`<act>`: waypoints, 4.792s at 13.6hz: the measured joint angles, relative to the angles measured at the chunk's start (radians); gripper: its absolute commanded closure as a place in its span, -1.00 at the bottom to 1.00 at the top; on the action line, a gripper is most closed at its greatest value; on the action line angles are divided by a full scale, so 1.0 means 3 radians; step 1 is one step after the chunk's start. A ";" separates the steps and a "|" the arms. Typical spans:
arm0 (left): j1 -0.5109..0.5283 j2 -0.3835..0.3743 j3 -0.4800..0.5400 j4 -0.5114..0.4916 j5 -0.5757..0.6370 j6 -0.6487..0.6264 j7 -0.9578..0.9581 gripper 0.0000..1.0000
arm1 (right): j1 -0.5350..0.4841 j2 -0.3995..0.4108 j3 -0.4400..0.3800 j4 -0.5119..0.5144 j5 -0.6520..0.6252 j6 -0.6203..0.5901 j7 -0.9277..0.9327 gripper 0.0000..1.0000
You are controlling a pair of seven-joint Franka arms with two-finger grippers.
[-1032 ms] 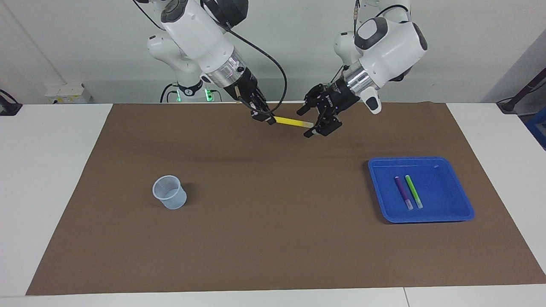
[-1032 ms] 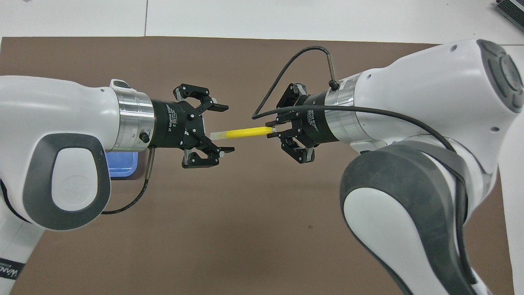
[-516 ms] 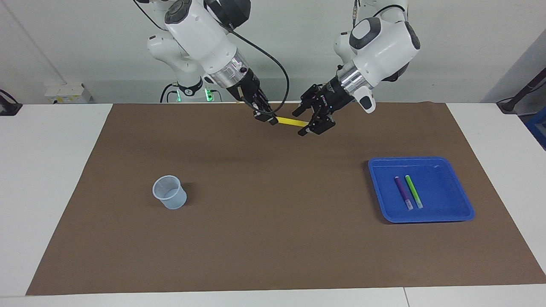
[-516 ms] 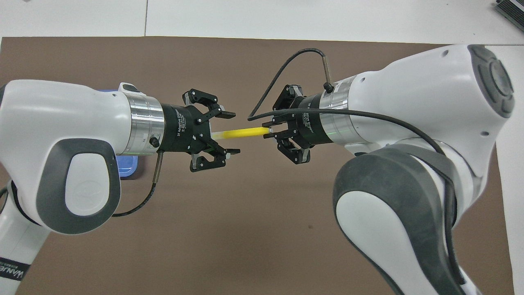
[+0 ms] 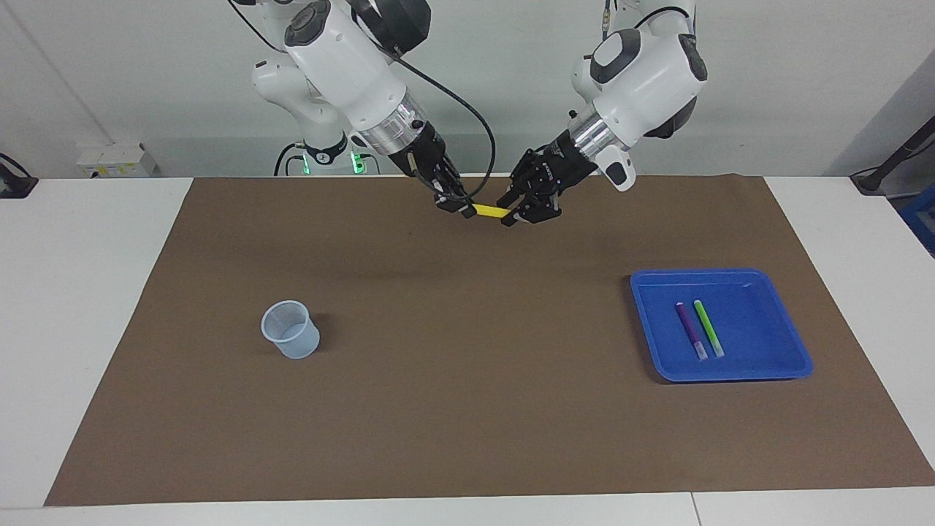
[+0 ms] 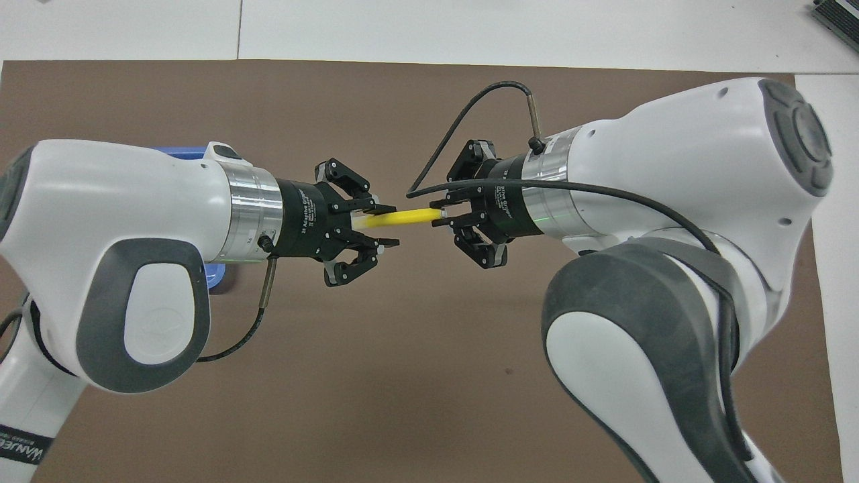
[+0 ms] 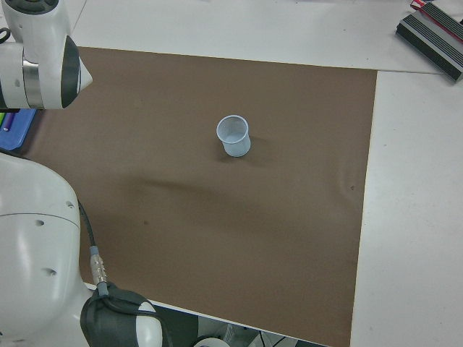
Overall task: Right arm passes pens to left for tray arrangement
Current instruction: 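Grasp the yellow pen with the left gripper and open the right gripper, then carry the yellow pen to the tray while the right gripper withdraws, then lower the yellow pen into the tray with the left gripper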
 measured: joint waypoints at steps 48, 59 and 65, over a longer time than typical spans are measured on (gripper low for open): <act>0.2027 0.1098 0.0089 0.0451 0.2738 -0.0635 0.6428 1.00 | -0.1544 -0.0525 -0.0066 -0.0010 -0.1485 -0.1413 -0.5474 -1.00; 0.1948 0.1619 0.0042 0.0720 0.2988 -0.0076 0.6428 1.00 | -0.1337 -0.0535 -0.0250 -0.0011 -0.1485 -0.1413 -0.5476 -1.00; 0.1909 0.1621 0.0041 0.0341 0.2990 0.0301 0.6426 1.00 | -0.1177 -0.0579 -0.0456 -0.0005 -0.1485 -0.1413 -0.5477 -1.00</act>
